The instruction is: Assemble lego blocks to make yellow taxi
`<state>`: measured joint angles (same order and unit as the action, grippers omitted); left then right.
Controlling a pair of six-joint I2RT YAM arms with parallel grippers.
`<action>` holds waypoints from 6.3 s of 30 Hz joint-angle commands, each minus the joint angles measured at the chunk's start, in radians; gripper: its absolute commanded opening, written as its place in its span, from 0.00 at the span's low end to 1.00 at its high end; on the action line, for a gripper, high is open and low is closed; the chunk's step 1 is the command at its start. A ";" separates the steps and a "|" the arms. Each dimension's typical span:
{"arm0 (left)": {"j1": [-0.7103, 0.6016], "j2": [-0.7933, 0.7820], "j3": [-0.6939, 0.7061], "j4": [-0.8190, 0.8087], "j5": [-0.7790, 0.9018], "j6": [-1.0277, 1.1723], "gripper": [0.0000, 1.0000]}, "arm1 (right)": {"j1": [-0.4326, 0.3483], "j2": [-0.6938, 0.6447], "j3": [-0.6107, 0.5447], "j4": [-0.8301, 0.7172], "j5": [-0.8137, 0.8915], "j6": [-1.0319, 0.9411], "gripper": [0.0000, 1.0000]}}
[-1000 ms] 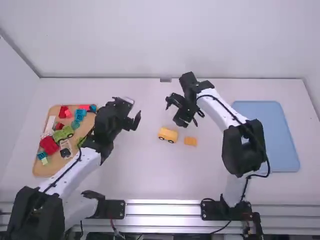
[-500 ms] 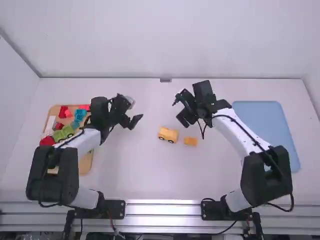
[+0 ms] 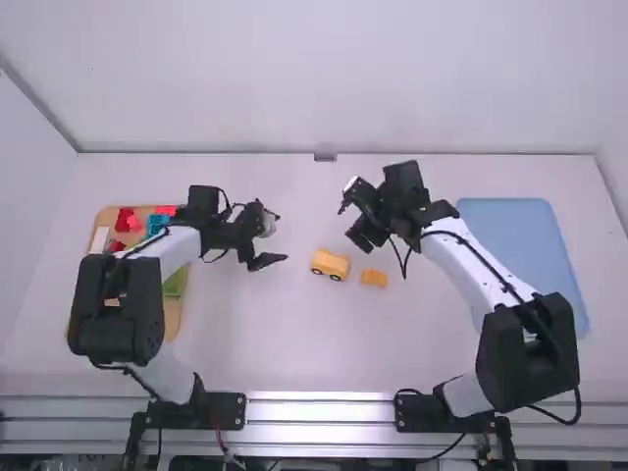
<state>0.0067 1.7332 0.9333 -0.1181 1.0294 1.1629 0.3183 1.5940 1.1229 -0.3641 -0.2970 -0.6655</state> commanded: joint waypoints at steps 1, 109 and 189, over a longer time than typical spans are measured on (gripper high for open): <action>-0.017 0.034 0.014 0.003 0.129 0.171 0.99 | -0.043 0.003 -0.065 0.023 -0.137 -0.069 0.98; -0.270 0.052 -0.269 0.632 -0.225 -0.520 0.99 | -0.454 0.472 -0.309 0.254 -0.797 -0.827 0.94; -0.281 0.301 -0.214 0.650 -0.113 -0.275 0.79 | -0.206 0.407 -0.023 -0.062 -0.855 -0.797 0.25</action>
<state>-0.2802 2.0197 0.7265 0.5335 0.8906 0.8772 0.1131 2.0193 1.0916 -0.4221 -1.1080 -1.4796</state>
